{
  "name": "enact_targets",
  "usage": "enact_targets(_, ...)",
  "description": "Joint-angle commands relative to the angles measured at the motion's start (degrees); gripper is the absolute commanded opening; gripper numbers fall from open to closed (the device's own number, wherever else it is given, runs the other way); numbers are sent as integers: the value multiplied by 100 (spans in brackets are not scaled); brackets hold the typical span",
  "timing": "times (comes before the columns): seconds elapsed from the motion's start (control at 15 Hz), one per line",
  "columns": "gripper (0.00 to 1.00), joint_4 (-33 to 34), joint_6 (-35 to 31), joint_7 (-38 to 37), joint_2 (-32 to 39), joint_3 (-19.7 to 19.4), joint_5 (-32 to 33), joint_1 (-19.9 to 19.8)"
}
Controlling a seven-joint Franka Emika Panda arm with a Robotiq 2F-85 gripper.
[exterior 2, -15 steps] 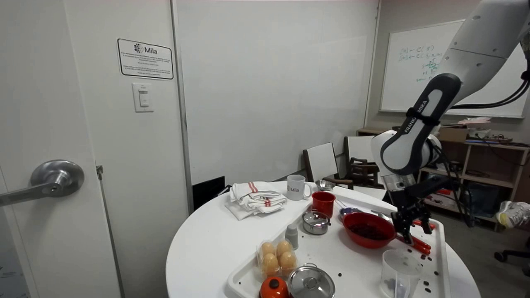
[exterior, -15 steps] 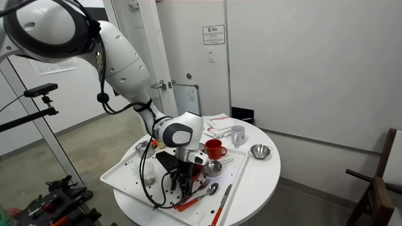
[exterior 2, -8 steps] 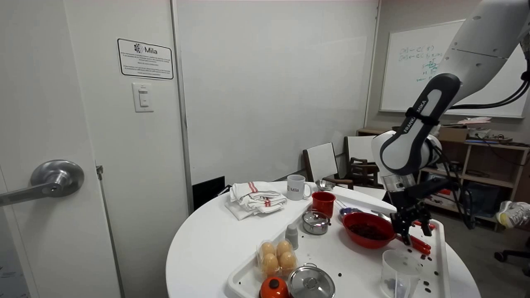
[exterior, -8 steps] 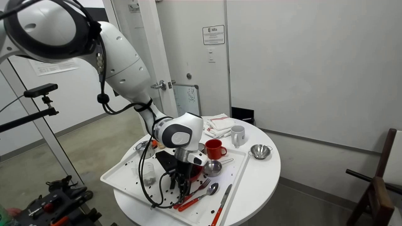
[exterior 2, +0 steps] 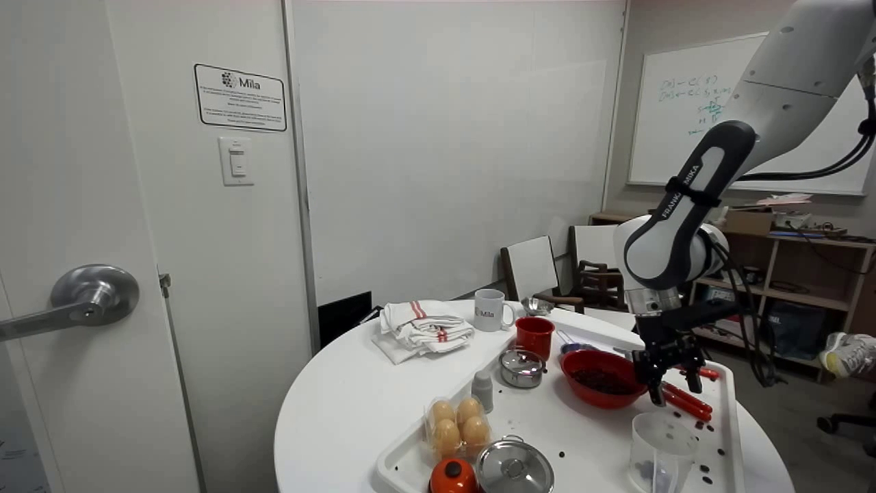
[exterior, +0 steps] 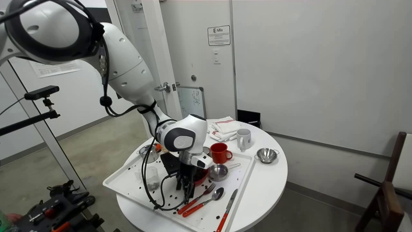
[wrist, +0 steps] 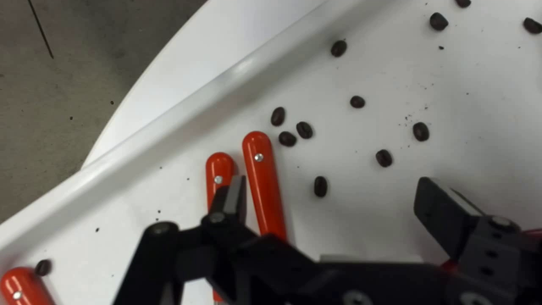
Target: Use the fork to mix the contents in the bowl
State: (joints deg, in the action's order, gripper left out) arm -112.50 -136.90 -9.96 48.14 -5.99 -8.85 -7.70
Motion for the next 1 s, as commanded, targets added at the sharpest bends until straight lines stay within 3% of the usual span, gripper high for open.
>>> enact_targets(0.0, 100, -43, -143, 123, 71, -163, 335, 168)
enact_targets(0.47, 100, -124, -328, 970, 148, -152, 1018, 44)
enact_targets(0.73, 100, -291, -876, 883, 129, -234, 1102, 102)
enact_targets(0.93, 100, -332, -697, 941, 13, -90, 894, -101)
